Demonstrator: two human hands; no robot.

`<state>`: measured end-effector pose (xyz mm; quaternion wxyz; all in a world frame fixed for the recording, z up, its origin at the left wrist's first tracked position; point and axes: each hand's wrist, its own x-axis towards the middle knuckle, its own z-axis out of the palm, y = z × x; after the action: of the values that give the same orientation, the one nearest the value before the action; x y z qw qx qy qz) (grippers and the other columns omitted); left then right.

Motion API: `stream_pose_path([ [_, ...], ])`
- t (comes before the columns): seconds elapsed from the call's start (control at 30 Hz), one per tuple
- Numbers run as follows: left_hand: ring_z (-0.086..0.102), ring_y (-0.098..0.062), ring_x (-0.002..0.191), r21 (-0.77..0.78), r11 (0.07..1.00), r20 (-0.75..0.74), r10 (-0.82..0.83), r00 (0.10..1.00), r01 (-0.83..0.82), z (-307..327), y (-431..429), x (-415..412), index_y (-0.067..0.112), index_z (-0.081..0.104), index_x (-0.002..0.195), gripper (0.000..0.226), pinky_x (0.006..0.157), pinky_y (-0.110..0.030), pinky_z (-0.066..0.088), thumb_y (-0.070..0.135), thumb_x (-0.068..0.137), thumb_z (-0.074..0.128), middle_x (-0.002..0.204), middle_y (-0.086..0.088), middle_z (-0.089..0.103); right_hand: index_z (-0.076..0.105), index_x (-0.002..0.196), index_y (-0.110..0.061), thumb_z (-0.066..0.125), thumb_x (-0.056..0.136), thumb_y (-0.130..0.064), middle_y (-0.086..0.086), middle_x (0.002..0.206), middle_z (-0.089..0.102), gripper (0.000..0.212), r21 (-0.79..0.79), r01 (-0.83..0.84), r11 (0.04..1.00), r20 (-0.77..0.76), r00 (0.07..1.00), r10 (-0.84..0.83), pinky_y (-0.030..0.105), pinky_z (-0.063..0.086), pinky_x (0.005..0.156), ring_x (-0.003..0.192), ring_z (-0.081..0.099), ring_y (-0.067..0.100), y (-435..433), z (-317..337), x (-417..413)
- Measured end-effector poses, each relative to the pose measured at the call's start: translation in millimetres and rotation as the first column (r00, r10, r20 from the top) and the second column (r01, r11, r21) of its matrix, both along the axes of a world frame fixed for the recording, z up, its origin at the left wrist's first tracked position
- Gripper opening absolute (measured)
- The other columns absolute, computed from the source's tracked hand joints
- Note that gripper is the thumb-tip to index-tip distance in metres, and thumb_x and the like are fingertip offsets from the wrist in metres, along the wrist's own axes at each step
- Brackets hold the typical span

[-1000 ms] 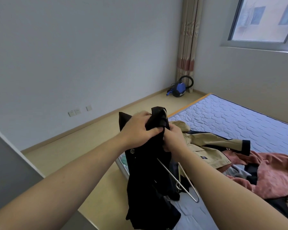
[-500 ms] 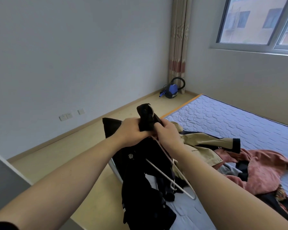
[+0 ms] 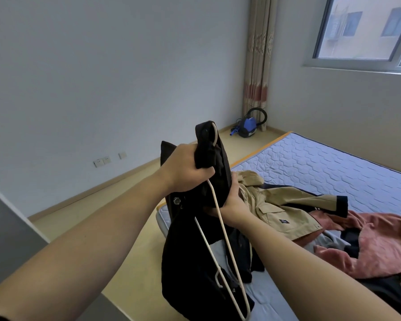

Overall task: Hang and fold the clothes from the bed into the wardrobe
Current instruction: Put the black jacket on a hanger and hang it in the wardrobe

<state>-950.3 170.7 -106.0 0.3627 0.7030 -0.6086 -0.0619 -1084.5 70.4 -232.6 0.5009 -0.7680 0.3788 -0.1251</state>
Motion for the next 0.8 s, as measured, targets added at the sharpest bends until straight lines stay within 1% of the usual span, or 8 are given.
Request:
stream_pose_path([
  [0.07,0.057,-0.017,0.056,-0.005,1.0,-0.02,0.026,0.999,-0.026,6,5,3,0.008,0.056,0.07,0.022,0.054,-0.035,0.048,0.029,0.074,0.062,0.059,0.001,0.054,0.015,0.154,-0.029,0.078,0.085,-0.024,-0.002,0.133,0.054,0.094,0.054,0.062,0.997,0.021,0.998,-0.063,0.025,0.055,0.083,0.115,0.061,0.019,-3,-9,1],
  [0.13,0.057,-0.015,0.055,0.01,0.996,-0.04,0.085,0.996,-0.085,9,11,12,0.002,0.058,0.073,0.027,0.056,-0.039,0.051,0.029,0.074,0.062,0.06,-0.001,0.055,0.042,0.137,-0.023,0.062,0.093,-0.01,-0.002,0.116,0.061,0.051,0.034,0.176,0.984,0.063,0.982,-0.178,0.023,0.054,0.069,0.099,0.064,0.013,-10,-9,1],
  [0.27,0.056,-0.023,0.058,0.018,0.979,-0.098,0.204,0.974,-0.203,11,22,34,-0.01,0.057,0.08,0.028,0.061,-0.041,0.052,0.017,0.083,0.066,0.069,-0.021,0.059,0.046,0.125,-0.018,0.043,0.102,-0.016,0.006,0.108,0.061,0.023,-0.006,0.317,0.948,0.206,0.928,-0.309,0.037,0.046,0.08,0.096,0.06,0.023,-25,33,3],
  [0.33,0.059,-0.036,0.064,0.024,0.969,-0.099,0.248,0.964,-0.247,10,25,43,-0.011,0.056,0.082,0.031,0.061,-0.043,0.052,0.018,0.084,0.065,0.074,-0.025,0.06,0.043,0.128,-0.015,0.037,0.105,-0.017,0.006,0.107,0.057,0.023,-0.087,0.333,0.939,0.309,0.905,-0.293,0.032,0.036,0.081,0.092,0.055,0.022,-28,63,6],
  [0.43,0.057,-0.036,0.063,0.023,0.958,-0.113,0.285,0.952,-0.284,10,27,54,-0.011,0.055,0.081,0.038,0.061,-0.047,0.052,0.027,0.079,0.062,0.074,-0.026,0.058,0.041,0.134,-0.014,0.042,0.106,-0.024,0.003,0.114,0.058,0.029,-0.271,0.26,0.927,0.385,0.912,-0.143,0.031,0.037,0.088,0.107,0.057,0.025,-30,93,13],
  [0.57,0.054,-0.029,0.066,-0.004,0.955,-0.217,0.287,0.933,-0.295,18,29,66,-0.013,0.051,0.083,0.044,0.065,-0.042,0.048,0.029,0.075,0.059,0.071,-0.024,0.054,0.036,0.141,-0.028,0.072,0.079,-0.064,-0.007,0.119,0.056,0.079,-0.616,-0.013,0.787,0.094,0.992,0.09,0.034,0.047,0.087,0.104,0.055,0.015,-43,106,7],
  [0.67,0.058,-0.029,0.072,-0.041,0.946,-0.296,0.297,0.908,-0.323,23,29,76,-0.01,0.053,0.084,0.038,0.072,-0.05,0.055,0.027,0.075,0.058,0.074,-0.016,0.055,0.031,0.138,-0.032,0.082,0.071,-0.045,-0.001,0.114,0.052,0.085,-0.731,-0.121,0.672,-0.126,0.991,0.041,0.04,0.049,0.081,0.104,0.057,0.025,-56,104,0],
  [0.8,0.055,-0.027,0.071,-0.067,0.95,-0.348,0.265,0.899,-0.306,23,25,78,-0.008,0.05,0.08,0.035,0.071,-0.043,0.049,0.026,0.074,0.056,0.072,-0.014,0.052,0.03,0.135,-0.032,0.067,0.075,-0.019,0.005,0.114,0.056,0.071,-0.695,-0.072,0.715,-0.079,0.997,0.023,0.045,0.051,0.085,0.106,0.057,0.032,-62,96,-2],
])
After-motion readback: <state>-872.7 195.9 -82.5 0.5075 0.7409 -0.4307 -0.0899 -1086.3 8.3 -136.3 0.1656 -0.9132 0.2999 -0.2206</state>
